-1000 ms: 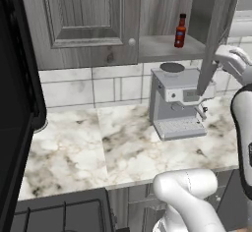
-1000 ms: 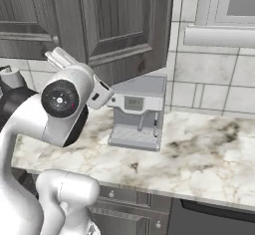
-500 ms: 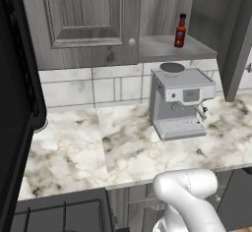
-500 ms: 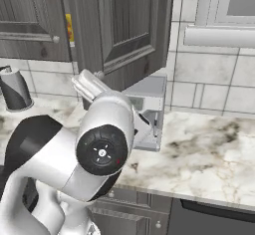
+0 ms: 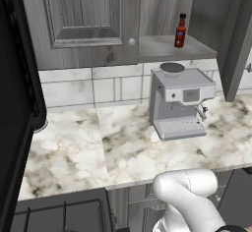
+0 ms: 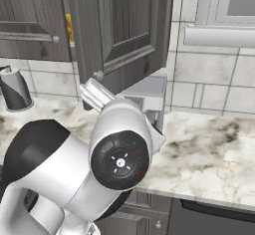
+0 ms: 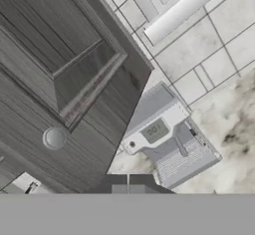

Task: Move the mustard and condiment bottle from the cabinet to the dining counter.

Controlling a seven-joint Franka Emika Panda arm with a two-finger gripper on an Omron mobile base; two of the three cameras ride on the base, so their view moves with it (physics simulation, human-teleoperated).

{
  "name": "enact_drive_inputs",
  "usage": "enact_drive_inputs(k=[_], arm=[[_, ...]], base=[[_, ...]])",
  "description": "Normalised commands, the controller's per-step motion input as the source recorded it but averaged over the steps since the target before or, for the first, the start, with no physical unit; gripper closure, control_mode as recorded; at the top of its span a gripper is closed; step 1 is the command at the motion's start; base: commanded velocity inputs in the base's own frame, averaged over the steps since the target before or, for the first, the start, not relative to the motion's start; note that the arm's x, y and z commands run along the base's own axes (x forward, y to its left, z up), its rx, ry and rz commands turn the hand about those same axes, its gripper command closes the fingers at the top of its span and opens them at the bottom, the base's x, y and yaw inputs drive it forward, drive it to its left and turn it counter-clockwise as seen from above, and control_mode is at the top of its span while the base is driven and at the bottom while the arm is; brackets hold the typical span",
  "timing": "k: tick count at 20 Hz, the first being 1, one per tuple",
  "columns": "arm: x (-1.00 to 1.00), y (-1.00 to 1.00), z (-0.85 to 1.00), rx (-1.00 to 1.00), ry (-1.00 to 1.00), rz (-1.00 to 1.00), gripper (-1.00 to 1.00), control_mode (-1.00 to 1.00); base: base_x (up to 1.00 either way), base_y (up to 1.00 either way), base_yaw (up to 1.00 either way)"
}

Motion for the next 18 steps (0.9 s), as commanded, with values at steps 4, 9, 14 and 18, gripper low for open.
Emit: enact_drive_inputs(k=[4,9,14,18], arm=[[-0.07,0.87,0.00,-0.11,0.13,-0.16,1.00,-1.00],[0.22,1.00,-0.17,-0.32,0.21,-0.27,1.00,-1.00],[0.53,0.99,-0.28,-0.42,0.13,-0.31,1.00,-1.00],[0.82,0.71,-0.19,-0.39,0.03,-0.22,1.00,-1.00]], base=[[0.00,0.00,0.00],[0.00,0.00,0.00],[0.00,0.00,0.00],[0.00,0.00,0.00]])
